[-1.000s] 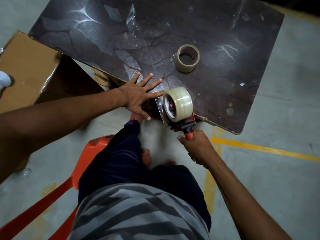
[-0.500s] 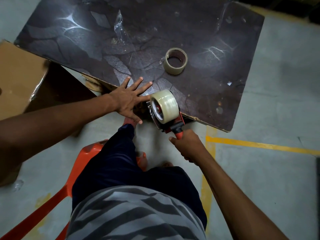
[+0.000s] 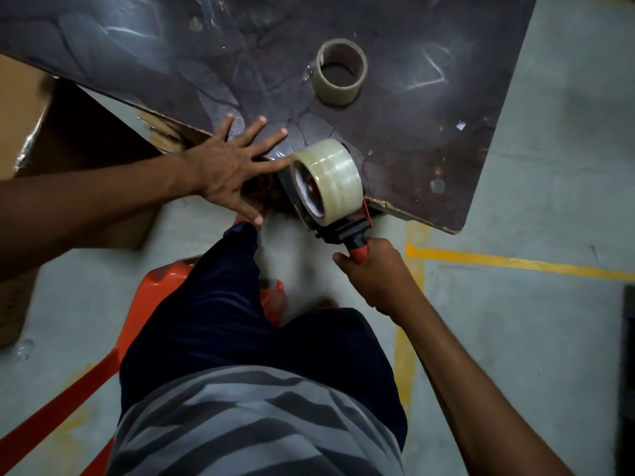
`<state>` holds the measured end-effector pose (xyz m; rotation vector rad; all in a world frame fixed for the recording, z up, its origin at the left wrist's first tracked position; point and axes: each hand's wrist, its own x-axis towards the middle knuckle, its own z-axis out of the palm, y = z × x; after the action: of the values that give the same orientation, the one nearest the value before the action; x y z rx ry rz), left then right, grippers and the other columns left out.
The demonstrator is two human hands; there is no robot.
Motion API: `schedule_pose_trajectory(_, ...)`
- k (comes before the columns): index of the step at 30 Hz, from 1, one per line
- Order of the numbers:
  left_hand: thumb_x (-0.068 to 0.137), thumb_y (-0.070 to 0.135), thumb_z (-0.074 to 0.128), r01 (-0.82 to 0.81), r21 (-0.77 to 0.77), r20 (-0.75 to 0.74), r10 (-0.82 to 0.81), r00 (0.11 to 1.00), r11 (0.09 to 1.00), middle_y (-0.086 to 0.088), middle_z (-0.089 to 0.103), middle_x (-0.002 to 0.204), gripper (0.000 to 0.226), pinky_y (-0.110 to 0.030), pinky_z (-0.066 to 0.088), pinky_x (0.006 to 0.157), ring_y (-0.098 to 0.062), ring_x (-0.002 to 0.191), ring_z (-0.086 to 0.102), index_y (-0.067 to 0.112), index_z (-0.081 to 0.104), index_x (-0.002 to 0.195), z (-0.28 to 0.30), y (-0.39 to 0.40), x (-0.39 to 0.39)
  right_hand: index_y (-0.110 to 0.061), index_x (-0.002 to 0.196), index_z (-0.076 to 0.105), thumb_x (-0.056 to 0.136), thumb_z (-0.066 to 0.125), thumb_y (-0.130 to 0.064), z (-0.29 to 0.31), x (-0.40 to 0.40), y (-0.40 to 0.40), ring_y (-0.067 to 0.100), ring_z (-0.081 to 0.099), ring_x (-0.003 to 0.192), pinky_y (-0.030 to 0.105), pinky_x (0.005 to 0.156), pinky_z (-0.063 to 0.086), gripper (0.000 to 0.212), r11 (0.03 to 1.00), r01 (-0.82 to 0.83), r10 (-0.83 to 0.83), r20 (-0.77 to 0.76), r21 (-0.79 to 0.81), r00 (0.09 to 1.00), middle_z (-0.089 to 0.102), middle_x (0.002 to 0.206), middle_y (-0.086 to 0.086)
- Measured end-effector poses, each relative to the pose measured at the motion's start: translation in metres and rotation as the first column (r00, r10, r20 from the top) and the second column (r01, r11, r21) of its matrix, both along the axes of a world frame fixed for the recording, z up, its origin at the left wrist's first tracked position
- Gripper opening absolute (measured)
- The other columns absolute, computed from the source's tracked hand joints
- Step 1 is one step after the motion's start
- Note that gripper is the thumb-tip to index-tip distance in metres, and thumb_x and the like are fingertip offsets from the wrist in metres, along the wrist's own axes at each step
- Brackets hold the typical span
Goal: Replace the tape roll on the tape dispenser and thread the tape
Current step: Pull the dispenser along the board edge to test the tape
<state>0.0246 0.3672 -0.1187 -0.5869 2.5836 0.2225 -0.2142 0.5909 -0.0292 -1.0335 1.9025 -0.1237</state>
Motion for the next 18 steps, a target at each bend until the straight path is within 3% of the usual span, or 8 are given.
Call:
schedule_pose_trajectory(4,0.062,0.111,0.029,-0.031,0.004,0.045,0.031,0.999,1.000,-0.008,-0.033,0.174,0.130,-0.084,0.006,0.120,-0.048,0.160,-0.022,0.043,-0.007,0.167,0.000,0.001,-0.003,-0.027,0.067,0.040,0.099,0.071,-0.032,-0.004,-0.008,0.003,0.032,0.054,0.076,0.039,0.068,0.045,0.045,1.000,-0.024,0.024,-0.011,-0.009,1.000,0.056,0.073,0.006)
schedule_pose_trajectory(7,0.063,0.110,0.029,-0.035,-0.005,0.040,0.035,0.999,0.999,-0.008,-0.034,0.173,0.128,-0.085,0.006,0.119,-0.049,0.159,-0.023,0.046,-0.011,0.166,-0.002,0.003,-0.002,-0.022,0.073,0.052,0.099,0.070,-0.034,-0.014,-0.018,0.005,0.034,0.054,0.078,0.034,0.069,0.037,0.035,0.998,-0.057,0.057,-0.009,0.006,0.998,0.054,0.070,0.003)
schedule_pose_trajectory(12,0.064,0.109,0.038,-0.041,-0.030,-0.005,0.041,0.999,0.999,-0.007,-0.031,0.175,0.128,-0.084,0.004,0.120,-0.048,0.161,-0.019,0.049,-0.014,0.164,-0.006,0.006,-0.001,-0.008,0.092,0.067,0.098,0.071,-0.034,-0.028,-0.015,-0.005,0.036,0.055,0.074,0.036,0.069,0.043,0.027,0.995,-0.095,0.095,0.020,0.016,0.995,0.055,0.071,0.005)
schedule_pose_trajectory(15,0.063,0.109,0.039,-0.049,-0.042,-0.008,0.049,0.999,0.998,-0.007,-0.031,0.175,0.130,-0.084,0.003,0.120,-0.048,0.161,-0.020,0.049,-0.018,0.163,-0.006,0.006,-0.003,-0.012,0.069,0.051,0.097,0.072,-0.032,-0.034,-0.011,-0.010,0.029,0.050,0.066,0.035,0.059,0.041,0.040,0.998,-0.010,0.006,0.058,0.059,0.998,0.049,0.062,0.007)
schedule_pose_trajectory(18,0.063,0.110,0.037,-0.052,-0.051,-0.016,0.051,0.999,0.997,-0.007,-0.031,0.175,0.130,-0.083,0.003,0.120,-0.047,0.161,-0.019,0.050,-0.023,0.161,-0.006,0.006,-0.003,-0.016,0.066,0.043,0.096,0.073,-0.034,-0.037,-0.004,-0.011,0.025,0.044,0.056,0.025,0.052,0.031,0.046,0.995,0.040,-0.045,0.063,0.091,0.997,0.044,0.060,0.003)
